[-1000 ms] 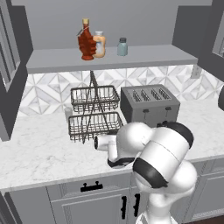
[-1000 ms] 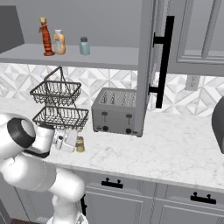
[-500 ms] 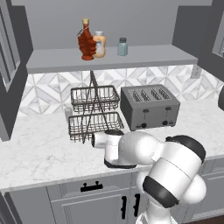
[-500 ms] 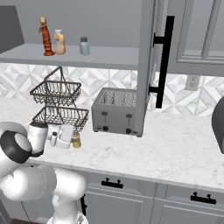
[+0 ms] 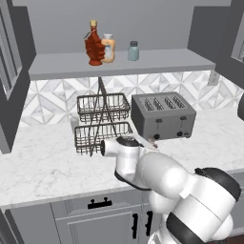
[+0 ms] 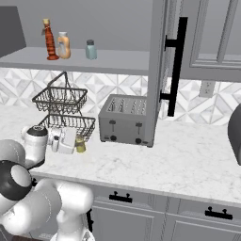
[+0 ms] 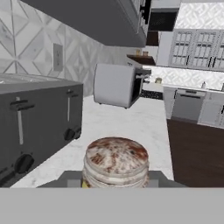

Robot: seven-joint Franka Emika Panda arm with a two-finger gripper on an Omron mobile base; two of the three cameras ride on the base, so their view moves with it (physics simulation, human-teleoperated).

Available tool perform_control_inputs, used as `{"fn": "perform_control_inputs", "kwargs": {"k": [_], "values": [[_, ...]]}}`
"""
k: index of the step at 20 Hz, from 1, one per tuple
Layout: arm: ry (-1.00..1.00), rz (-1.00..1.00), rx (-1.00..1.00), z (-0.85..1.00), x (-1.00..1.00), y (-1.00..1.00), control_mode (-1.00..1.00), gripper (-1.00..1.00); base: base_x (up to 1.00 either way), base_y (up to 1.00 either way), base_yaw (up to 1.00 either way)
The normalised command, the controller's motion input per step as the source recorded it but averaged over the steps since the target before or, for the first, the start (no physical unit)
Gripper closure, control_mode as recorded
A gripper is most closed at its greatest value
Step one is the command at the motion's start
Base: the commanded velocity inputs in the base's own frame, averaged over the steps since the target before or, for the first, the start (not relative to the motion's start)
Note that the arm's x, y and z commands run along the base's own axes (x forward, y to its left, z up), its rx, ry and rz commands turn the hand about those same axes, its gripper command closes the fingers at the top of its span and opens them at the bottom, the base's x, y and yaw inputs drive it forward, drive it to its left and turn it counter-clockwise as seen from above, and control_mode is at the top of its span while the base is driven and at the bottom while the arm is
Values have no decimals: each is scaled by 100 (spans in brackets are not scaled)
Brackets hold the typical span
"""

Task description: Put the shaker and condiment bottle from the counter next to their counterparts in the cabinet.

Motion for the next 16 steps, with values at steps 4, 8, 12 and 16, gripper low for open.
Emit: {"fn": "perform_control_inputs", "kwargs": {"k": [4, 8, 12, 16], "values": [[-2, 9, 0, 32, -9, 0, -100, 100, 0, 0, 0], [-4, 8, 0, 45, -7, 0, -100, 100, 0, 0, 0], [-4, 9, 0, 55, -4, 0, -100, 100, 0, 0, 0], [-3, 10, 0, 59, 0, 0, -100, 100, 0, 0, 0]]}}
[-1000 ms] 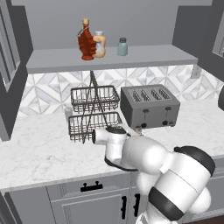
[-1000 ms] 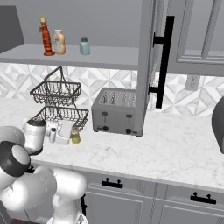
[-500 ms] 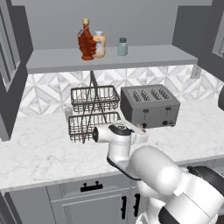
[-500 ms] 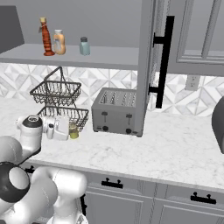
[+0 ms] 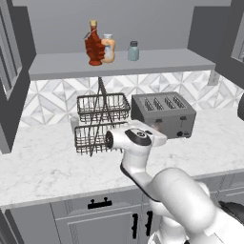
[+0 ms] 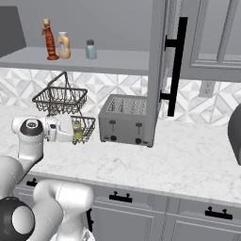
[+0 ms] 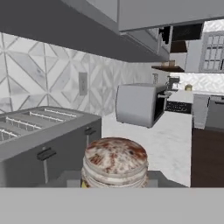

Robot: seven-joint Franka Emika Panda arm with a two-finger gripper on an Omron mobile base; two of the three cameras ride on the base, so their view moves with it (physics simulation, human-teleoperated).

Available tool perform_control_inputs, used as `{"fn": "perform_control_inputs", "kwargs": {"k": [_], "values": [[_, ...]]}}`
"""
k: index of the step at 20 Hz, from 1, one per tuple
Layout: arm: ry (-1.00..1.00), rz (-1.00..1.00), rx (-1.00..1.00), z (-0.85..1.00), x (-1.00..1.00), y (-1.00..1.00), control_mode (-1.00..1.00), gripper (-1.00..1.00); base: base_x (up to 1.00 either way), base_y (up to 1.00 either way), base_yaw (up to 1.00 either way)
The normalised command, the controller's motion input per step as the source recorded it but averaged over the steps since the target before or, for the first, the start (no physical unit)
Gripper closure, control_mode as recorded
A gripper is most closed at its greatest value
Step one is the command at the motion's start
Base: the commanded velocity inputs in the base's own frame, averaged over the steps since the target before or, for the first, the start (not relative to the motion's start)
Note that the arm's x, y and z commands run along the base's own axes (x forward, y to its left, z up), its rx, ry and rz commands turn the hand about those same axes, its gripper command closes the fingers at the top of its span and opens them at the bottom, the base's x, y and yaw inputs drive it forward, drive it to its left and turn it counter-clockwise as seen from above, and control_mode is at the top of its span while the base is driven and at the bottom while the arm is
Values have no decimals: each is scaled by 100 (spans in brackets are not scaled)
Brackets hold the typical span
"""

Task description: Put the shaker and condiment bottle from the counter next to their counterparts in the cabinet.

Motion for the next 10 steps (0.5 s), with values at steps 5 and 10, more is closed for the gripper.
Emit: {"fn": "perform_control_inputs", "kwargs": {"k": [5, 10], "values": [[-5, 9, 0, 55, -3, 0, -100, 100, 0, 0, 0], [0, 10, 0, 53, -3, 0, -100, 100, 0, 0, 0]]}}
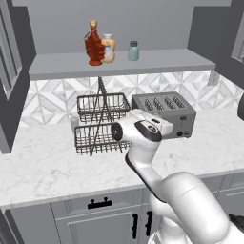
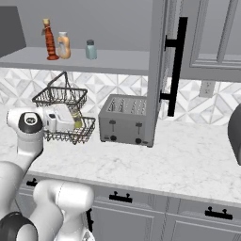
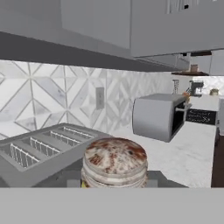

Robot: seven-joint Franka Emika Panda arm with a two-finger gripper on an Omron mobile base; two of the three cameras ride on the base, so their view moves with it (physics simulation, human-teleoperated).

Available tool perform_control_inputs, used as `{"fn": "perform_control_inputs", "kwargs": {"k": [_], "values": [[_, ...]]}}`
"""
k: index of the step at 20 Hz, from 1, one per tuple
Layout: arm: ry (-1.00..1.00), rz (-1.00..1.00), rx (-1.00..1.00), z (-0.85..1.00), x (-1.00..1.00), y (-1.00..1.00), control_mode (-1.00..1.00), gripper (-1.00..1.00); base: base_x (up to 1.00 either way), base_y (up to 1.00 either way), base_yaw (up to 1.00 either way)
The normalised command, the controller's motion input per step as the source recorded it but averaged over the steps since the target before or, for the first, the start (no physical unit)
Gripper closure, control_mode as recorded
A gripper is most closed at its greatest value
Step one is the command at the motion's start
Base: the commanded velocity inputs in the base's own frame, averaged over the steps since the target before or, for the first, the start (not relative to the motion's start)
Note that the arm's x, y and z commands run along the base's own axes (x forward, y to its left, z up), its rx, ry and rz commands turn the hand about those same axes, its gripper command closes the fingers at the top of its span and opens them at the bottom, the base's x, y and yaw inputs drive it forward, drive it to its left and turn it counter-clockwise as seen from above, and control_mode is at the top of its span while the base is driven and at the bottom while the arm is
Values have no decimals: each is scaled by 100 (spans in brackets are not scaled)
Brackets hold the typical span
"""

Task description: Put the shaker and condiment bottle from the counter next to their counterparts in the cabinet.

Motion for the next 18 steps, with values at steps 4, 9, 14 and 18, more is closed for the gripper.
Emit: {"fn": "perform_control_inputs", "kwargs": {"k": [4, 9, 14, 18], "values": [[0, 10, 0, 56, -1, 0, -100, 100, 0, 0, 0], [0, 9, 0, 61, 0, 0, -100, 100, 0, 0, 0], [0, 8, 0, 64, 0, 0, -100, 100, 0, 0, 0], [0, 10, 0, 66, 0, 0, -100, 100, 0, 0, 0]]}}
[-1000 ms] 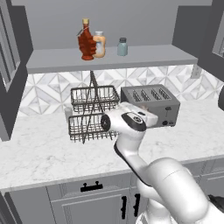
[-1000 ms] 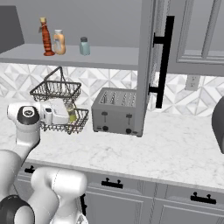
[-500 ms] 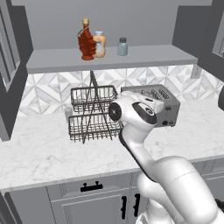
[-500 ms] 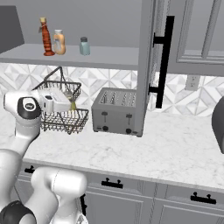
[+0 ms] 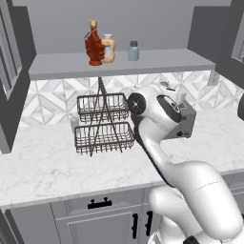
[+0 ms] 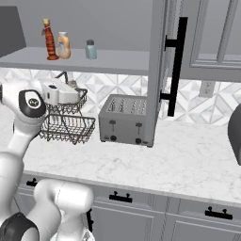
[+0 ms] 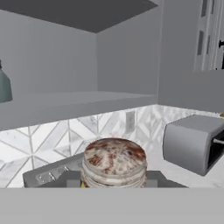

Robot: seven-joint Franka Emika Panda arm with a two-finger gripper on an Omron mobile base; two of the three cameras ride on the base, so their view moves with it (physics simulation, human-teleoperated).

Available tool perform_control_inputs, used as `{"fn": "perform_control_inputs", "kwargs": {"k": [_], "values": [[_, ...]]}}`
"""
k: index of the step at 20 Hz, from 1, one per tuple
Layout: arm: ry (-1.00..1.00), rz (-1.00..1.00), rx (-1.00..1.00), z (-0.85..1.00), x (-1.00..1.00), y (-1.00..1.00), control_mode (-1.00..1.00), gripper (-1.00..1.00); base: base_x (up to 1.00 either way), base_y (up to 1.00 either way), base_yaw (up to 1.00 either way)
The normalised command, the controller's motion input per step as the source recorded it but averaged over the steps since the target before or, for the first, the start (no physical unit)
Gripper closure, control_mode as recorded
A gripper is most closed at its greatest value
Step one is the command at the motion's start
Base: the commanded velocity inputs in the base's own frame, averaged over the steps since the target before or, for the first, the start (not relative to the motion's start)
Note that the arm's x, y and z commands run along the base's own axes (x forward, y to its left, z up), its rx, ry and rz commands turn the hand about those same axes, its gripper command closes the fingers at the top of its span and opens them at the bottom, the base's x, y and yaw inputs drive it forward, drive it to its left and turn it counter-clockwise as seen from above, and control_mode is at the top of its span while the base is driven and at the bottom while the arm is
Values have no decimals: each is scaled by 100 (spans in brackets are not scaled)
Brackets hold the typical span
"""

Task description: Put the shaker and condiment bottle from the counter next to their counterparts in the cabinet.

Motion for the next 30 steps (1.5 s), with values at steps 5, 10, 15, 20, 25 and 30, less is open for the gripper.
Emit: {"fn": "perform_control_inputs", "kwargs": {"k": [5, 10, 15, 20, 25, 30], "values": [[-1, 10, 0, 72, 0, 0, -100, 100, 0, 0, 0], [0, 13, 0, 50, 0, 0, -100, 100, 0, 0, 0], [0, 15, 0, 39, 11, 0, -100, 100, 0, 0, 0], [0, 19, 0, 20, 29, -3, -100, 100, 0, 0, 0], [1, 15, 0, 0, 37, -8, -100, 100, 0, 0, 0], [0, 11, 0, 0, 33, -8, -100, 100, 0, 0, 0]]}}
